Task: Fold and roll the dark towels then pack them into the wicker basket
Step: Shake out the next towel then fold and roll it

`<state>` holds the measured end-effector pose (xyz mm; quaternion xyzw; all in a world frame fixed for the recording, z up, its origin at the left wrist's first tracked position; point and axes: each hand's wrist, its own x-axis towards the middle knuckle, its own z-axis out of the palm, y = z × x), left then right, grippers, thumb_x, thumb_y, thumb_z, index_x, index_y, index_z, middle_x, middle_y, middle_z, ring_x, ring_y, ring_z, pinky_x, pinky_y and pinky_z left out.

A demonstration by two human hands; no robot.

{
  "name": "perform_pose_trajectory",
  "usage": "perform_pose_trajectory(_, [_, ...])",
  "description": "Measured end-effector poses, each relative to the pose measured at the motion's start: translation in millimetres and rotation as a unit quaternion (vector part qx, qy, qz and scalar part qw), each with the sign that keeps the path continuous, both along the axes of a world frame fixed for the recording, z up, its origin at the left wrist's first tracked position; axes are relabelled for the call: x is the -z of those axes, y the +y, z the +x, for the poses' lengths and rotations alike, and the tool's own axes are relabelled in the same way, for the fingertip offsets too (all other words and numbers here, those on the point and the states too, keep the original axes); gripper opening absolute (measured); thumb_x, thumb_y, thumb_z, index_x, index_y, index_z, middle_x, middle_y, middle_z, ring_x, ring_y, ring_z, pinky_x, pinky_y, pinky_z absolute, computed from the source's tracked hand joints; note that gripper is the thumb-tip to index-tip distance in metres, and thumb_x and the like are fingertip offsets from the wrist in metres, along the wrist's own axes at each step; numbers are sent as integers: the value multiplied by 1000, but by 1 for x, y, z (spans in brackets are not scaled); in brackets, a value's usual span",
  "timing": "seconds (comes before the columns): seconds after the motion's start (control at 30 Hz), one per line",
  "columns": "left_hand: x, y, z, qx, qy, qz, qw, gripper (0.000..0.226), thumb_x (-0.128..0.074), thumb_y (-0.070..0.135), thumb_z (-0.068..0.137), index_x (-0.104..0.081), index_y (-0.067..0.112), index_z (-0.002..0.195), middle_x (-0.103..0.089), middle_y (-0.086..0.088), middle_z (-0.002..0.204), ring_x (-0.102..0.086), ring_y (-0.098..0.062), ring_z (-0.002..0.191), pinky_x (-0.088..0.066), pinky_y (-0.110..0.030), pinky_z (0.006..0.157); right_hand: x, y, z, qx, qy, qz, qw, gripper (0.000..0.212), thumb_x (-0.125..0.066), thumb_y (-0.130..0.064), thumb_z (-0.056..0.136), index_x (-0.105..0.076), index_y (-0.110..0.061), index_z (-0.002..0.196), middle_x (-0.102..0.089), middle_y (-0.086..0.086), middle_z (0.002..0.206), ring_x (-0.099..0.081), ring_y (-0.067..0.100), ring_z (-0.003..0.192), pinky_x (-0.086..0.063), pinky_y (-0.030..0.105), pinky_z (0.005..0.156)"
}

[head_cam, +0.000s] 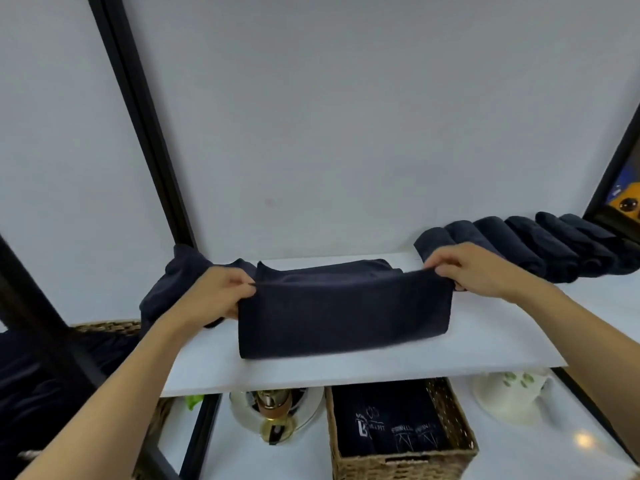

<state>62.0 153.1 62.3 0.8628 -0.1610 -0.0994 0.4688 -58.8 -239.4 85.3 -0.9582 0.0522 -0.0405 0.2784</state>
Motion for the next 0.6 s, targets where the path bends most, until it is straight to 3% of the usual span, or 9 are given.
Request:
perform_pose_trajectory(0.17, [9, -31, 73, -89, -104, 77, 988, 12, -60, 14, 93, -71, 13, 88, -71, -6, 80, -66, -22, 68, -59, -32, 65, 20, -17, 96, 52, -56, 12, 997, 18, -53, -14, 96, -67, -24, 100, -67, -7, 91, -62, 10, 88, -50, 26, 80])
perform_pose_trajectory(0.3, [39, -52, 132, -99, -140, 193, 966, 13, -60, 19, 94, -72, 16, 96, -71, -2, 98, -64, -22, 93, -53, -36, 86, 57, -30, 165, 56, -40, -2, 998, 16, -54, -15, 96, -67, -17, 105, -68, -1, 98, -62, 17, 93, -42, 23, 81])
perform_pose_trajectory(0.37, [57, -59, 153, -102, -142, 251, 952, 13, -59, 21, 94, -71, 16, 96, -69, -3, 101, -62, -23, 95, -50, -35, 85, 80, -36, 190, 60, -21, -13, 998, 15, -54, -15, 96, -67, -17, 105, -68, 0, 100, -61, 18, 93, -44, 25, 81])
perform_pose_trajectory(0.53, [74, -62, 170, -111, -134, 322, 931, 10, -62, 25, 90, -64, 18, 83, -66, -2, 88, -62, -24, 86, -53, -38, 76, 120, -41, 211, 61, 23, -112, 992, 15, -50, -18, 99, -64, -18, 104, -65, 3, 107, -59, 22, 91, -48, 32, 81])
perform_pose_trajectory(0.6, [72, -66, 165, -116, -146, 353, 917, 9, -62, 25, 90, -63, 16, 92, -64, -4, 94, -61, -25, 90, -52, -37, 75, 119, -36, 208, 64, -3, -175, 982, 20, -50, -20, 99, -63, -17, 114, -60, 6, 117, -59, 24, 95, -49, 34, 82])
